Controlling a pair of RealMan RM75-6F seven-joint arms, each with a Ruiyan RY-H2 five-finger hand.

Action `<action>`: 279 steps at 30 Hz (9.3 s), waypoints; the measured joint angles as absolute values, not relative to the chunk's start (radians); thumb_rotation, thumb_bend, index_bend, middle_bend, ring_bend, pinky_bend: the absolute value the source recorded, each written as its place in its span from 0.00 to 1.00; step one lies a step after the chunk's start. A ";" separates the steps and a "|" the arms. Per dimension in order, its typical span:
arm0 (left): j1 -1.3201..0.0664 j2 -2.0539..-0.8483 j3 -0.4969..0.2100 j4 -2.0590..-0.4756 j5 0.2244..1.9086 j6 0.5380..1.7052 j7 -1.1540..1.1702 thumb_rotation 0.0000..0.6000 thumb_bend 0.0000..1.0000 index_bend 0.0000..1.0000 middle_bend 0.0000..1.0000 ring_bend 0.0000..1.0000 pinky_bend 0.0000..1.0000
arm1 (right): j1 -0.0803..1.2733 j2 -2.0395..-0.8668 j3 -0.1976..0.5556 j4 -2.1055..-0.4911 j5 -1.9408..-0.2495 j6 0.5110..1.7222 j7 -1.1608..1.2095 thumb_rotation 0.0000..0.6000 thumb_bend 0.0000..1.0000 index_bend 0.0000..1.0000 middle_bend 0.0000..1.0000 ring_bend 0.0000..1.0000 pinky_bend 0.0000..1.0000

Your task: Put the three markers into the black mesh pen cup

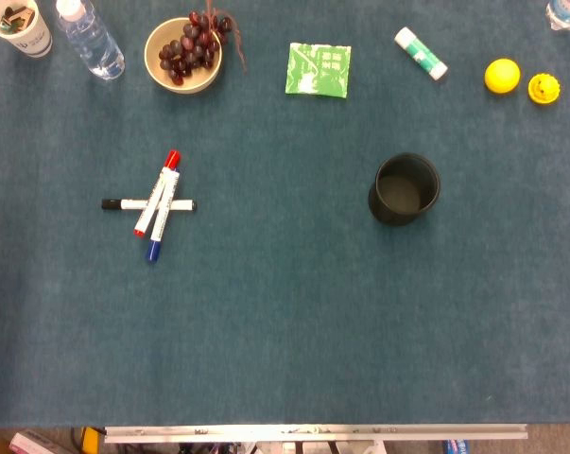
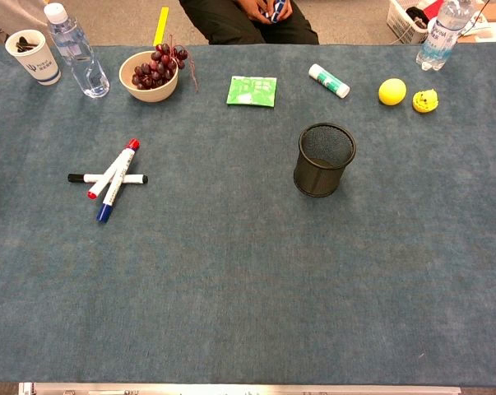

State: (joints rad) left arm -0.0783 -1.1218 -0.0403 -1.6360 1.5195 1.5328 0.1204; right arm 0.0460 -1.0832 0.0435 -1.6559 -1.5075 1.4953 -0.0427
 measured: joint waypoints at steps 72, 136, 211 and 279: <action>-0.054 -1.074 -0.050 -1.665 1.503 1.552 0.086 1.00 0.29 0.09 0.13 0.12 0.15 | 0.574 -1.758 0.088 -0.991 -1.521 0.926 0.989 1.00 0.00 0.26 0.30 0.17 0.20; -0.535 -1.336 0.066 -1.122 1.871 1.177 -0.294 1.00 0.29 0.45 0.33 0.27 0.21 | 0.453 -1.078 0.140 -1.629 -1.445 1.083 0.943 1.00 0.36 0.46 0.45 0.33 0.29; -0.664 -1.522 0.224 -0.814 1.869 1.283 -0.356 1.00 0.24 0.26 0.18 0.21 0.21 | 0.374 -1.040 0.151 -1.631 -1.439 1.129 0.991 1.00 0.36 0.48 0.45 0.33 0.29; -0.705 -1.656 0.278 -0.575 1.900 1.287 -0.448 1.00 0.24 0.46 0.19 0.19 0.21 | 0.350 -1.028 0.161 -1.651 -1.425 1.146 0.969 1.00 0.36 0.50 0.45 0.33 0.29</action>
State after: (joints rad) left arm -0.7046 -1.6564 0.2784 -0.5750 1.9002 1.2870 -0.4477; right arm 0.3503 -1.0284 0.1610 -1.6511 -1.4254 1.1455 0.9695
